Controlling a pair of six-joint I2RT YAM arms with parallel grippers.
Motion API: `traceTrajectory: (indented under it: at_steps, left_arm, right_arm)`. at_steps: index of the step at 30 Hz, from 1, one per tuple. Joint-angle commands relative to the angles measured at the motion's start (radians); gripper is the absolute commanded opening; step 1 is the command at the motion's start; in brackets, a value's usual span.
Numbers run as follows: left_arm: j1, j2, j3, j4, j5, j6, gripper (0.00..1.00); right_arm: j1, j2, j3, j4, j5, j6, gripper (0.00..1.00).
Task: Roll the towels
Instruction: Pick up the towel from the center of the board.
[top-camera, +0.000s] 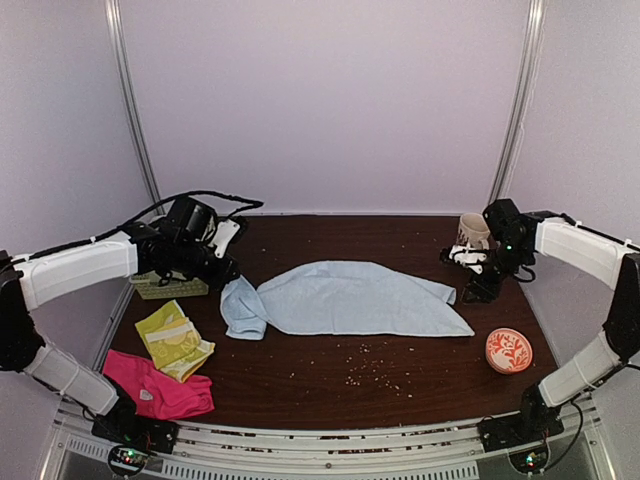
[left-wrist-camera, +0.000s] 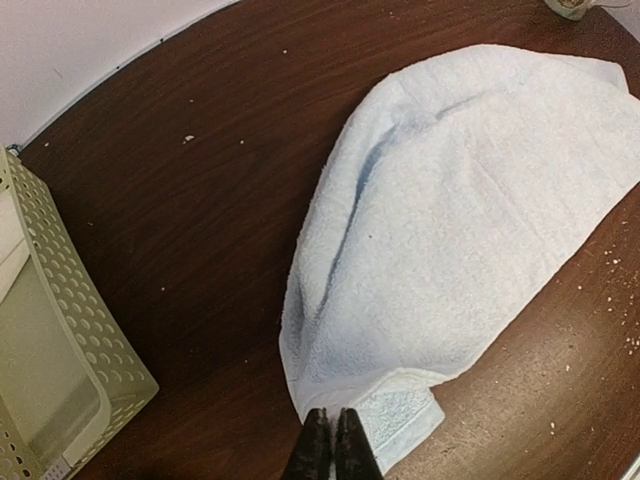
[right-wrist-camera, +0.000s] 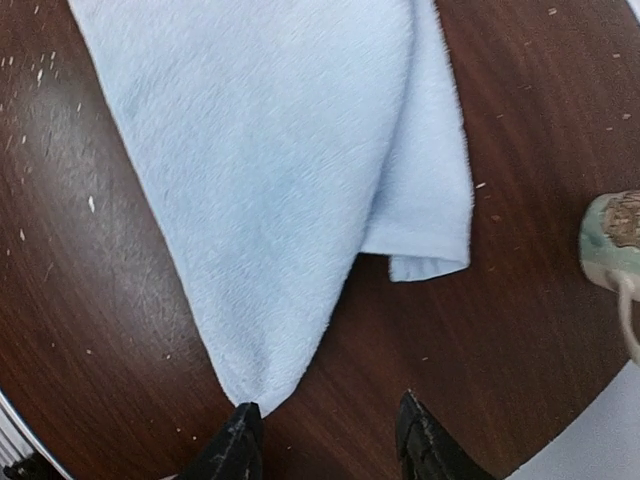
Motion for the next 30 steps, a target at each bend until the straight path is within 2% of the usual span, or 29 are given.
traceTrajectory:
  at_steps: [1,7,18,23,27,30]
  left_arm:
    - [0.003,0.029,0.058,0.012,-0.067,0.016,0.00]
    - [0.003,0.072,0.084,0.009,-0.074,0.017,0.00]
    - [0.002,0.111,0.114,0.010,-0.074,0.024,0.00]
    - [0.003,0.100,0.110,0.009,-0.084,0.026,0.00]
    - [0.002,0.091,0.104,0.012,-0.089,0.025,0.00]
    - [0.003,0.087,0.098,0.011,-0.094,0.026,0.00]
  right_arm:
    - [0.001,0.004,-0.090,-0.065,0.038,-0.097,0.46]
    - [0.021,0.003,-0.149,-0.012,0.127,-0.069,0.58]
    - [0.086,0.030,-0.222,0.050,0.232,-0.025,0.60]
    - [0.108,0.049,-0.240,0.102,0.274,0.000,0.58]
    - [0.118,0.068,-0.233,0.132,0.280,0.013,0.53]
    - [0.118,0.094,-0.226,0.141,0.279,0.026,0.42]
